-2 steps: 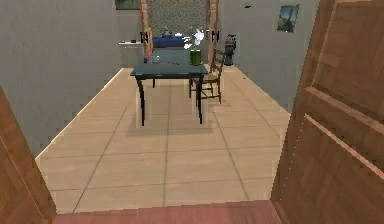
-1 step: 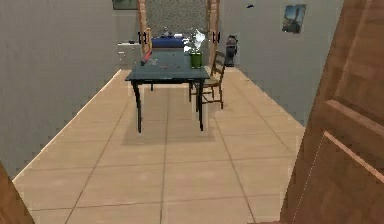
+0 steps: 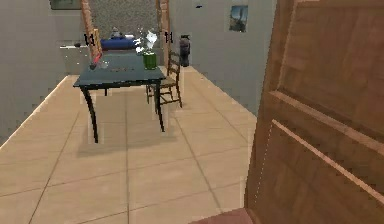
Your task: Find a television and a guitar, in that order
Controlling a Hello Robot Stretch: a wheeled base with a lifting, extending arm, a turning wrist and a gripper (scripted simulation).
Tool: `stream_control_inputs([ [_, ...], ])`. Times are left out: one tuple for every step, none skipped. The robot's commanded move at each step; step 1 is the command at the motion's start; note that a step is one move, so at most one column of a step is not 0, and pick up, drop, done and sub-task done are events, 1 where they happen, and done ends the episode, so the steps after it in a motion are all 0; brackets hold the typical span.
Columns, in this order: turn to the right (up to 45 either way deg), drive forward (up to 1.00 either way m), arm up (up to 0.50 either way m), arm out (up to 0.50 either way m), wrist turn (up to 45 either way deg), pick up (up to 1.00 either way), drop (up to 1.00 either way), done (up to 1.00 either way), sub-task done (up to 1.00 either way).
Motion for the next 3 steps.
stream_control_inputs([
  [0.0,1.00,0.00,0.00,0.0,0.00,0.00,0.00,0.00],
  [3.0,0.00,0.00,0.00,0.0,0.00,0.00,0.00,0.00],
  [-45.0,0.00,0.00,0.00,0.0,0.00,0.00,0.00,0.00],
])
